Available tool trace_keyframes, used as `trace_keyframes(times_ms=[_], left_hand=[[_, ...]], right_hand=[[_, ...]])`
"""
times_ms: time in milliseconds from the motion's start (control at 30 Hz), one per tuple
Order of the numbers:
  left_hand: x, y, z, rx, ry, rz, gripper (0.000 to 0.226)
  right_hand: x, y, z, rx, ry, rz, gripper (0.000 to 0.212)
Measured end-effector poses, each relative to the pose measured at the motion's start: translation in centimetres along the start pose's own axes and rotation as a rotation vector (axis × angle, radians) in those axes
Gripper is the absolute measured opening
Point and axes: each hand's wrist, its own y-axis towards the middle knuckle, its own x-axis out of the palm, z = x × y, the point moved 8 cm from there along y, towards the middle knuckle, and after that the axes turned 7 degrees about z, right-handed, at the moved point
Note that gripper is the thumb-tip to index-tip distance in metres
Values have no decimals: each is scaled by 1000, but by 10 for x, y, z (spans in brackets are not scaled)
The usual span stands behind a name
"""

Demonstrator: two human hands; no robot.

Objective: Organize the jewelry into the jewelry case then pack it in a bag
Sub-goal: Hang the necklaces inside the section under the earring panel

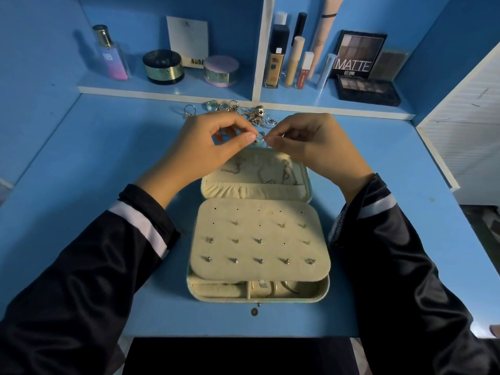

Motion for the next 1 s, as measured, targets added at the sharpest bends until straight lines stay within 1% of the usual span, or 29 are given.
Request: trace_keyframes(times_ms=[300,467,567,733,833,933,1000], left_hand=[[6,-3,0,-46,-60,-46,6],[11,-5,1,-74,-64,-104,7],[10,-6,0,-63,-4,-126,15],[2,-9,-3,-42,144,-150,5],[-7,-8,-8,-53,160,-128,5],[-14,-6,-9,-49,117,-53,6],[-16,-4,-3,-10,99,3,7]], right_hand=[[-4,-2,-2,9,-13,27,4],[-6,-1,0,10,3,43,6],[-12,-2,1,20,8,59,6],[-22,-6,5,37,34,79,5],[-25,-11,9,51,39,57,6],[-20,-18,13,58,-13,-21,7],[-15,-19,15,46,-72,-59,3]])
